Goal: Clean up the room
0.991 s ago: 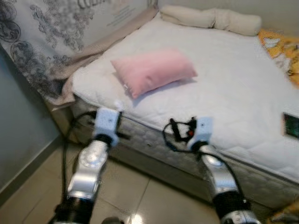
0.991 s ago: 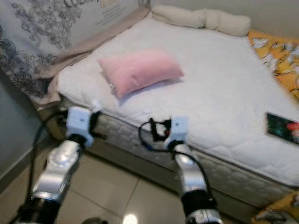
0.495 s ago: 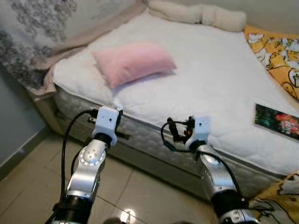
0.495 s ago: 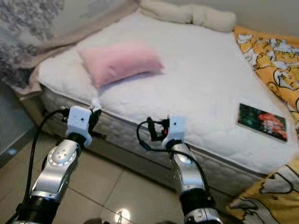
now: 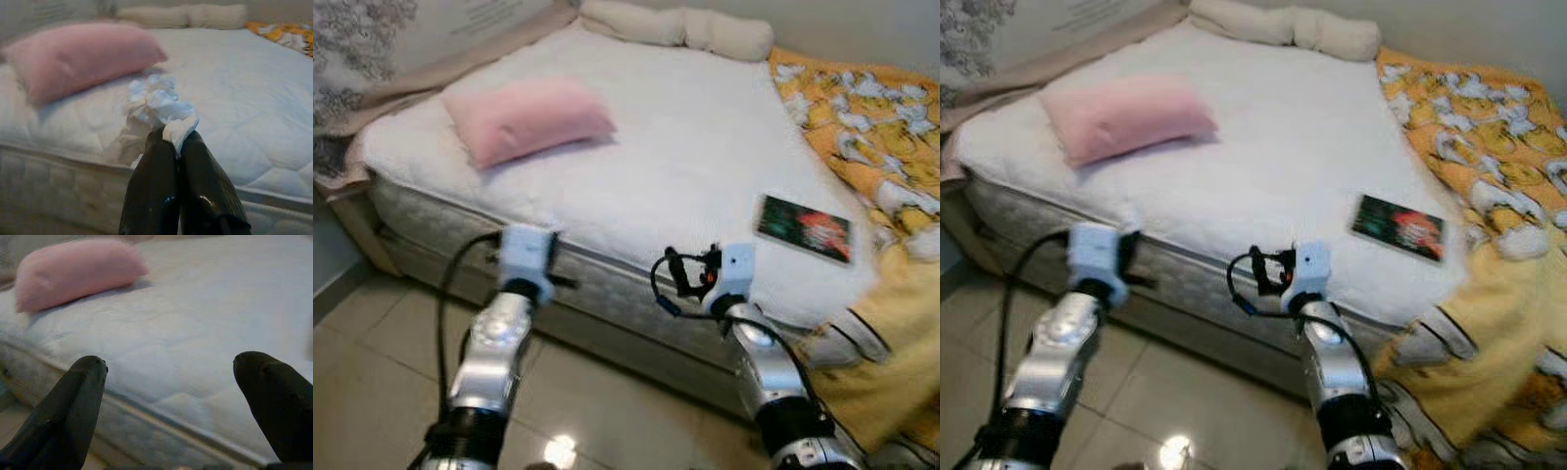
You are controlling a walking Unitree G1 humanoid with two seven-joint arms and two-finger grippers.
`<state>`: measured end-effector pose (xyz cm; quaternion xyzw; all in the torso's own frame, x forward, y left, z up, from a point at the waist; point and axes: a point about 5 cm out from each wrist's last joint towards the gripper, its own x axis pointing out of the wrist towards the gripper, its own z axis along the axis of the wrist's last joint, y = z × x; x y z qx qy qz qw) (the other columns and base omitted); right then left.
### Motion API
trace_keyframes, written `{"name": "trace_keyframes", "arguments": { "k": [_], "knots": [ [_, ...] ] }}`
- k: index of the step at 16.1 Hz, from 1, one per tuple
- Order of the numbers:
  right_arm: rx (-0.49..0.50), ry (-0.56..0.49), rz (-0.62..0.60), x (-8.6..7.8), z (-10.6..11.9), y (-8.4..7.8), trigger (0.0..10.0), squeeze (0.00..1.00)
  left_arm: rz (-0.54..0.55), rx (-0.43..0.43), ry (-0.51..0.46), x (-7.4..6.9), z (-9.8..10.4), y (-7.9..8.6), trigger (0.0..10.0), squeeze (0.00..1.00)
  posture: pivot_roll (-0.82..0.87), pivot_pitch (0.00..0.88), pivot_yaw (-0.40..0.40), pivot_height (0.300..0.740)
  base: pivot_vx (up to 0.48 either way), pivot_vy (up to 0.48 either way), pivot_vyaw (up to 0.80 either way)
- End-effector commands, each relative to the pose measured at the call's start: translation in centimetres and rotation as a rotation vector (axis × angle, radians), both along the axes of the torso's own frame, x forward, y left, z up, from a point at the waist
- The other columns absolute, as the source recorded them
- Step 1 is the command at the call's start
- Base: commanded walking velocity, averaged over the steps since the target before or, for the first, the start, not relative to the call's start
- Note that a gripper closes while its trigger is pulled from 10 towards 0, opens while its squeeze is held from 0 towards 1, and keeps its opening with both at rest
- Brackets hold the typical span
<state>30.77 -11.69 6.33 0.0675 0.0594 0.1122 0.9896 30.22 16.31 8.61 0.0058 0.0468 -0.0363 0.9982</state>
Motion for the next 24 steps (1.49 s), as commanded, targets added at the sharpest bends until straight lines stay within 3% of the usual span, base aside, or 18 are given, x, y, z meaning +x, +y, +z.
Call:
{"name": "trace_keyframes", "arguments": {
  "k": [1, 2, 5, 8, 9, 12, 20, 24],
  "knots": [
    [-0.003, -0.058, -0.056, 0.2, 1.0, -1.6, 10.0, 0.00, 0.055, -0.075, 0.062, 0.0, -1.0, 0.3, 10.0, 0.00, 0.04, 0.000, -0.040, 0.740, 0.000, 0.000, 0.73],
    [0.016, -0.090, -0.099, 0.4, 1.6, -2.0, 10.0, 0.00, 0.117, -0.118, 0.063, -0.3, -1.2, 1.5, 10.0, 0.00, 0.04, 0.000, -0.040, 0.740, 0.000, 0.000, 0.72],
    [0.046, -0.143, -0.137, 0.3, 2.3, -2.2, 10.0, 0.01, 0.152, -0.148, -0.001, -0.9, -0.7, 2.6, 10.0, 0.00, 0.03, 0.000, -0.037, 0.740, 0.000, 0.000, 0.67],
    [0.035, -0.123, -0.116, 0.0, 1.8, -2.1, 10.0, 0.03, 0.101, -0.122, -0.016, -0.1, -0.1, 1.4, 10.0, 0.00, 0.02, 0.000, -0.018, 0.740, 0.000, 0.000, 0.65],
    [0.042, -0.114, -0.109, 0.1, 1.7, -2.0, 10.0, 0.04, 0.071, -0.079, -0.008, 0.2, 0.0, 1.0, 10.0, 0.00, 0.01, 0.000, -0.012, 0.740, 0.000, 0.000, 0.62],
    [0.042, -0.115, -0.093, 0.4, 1.9, -1.8, 10.0, 0.05, 0.066, -0.057, -0.008, 0.4, 0.1, 0.9, 10.0, 0.00, 0.02, 0.000, -0.013, 0.740, 0.000, 0.000, 0.58],
    [0.017, -0.075, -0.054, 0.4, 1.1, -2.3, 10.0, 0.13, 0.097, -0.065, 0.004, -1.0, -0.8, 0.2, 10.0, 0.00, 0.05, 0.000, -0.050, 0.740, 0.000, 0.000, 0.52],
    [0.006, -0.066, -0.024, 0.8, 1.0, -2.2, 10.0, 0.15, 0.112, -0.054, -0.006, -1.5, -0.7, -0.4, 10.0, 0.00, 0.07, 0.000, -0.056, 0.740, 0.000, -0.427, 0.50]
  ]
}}
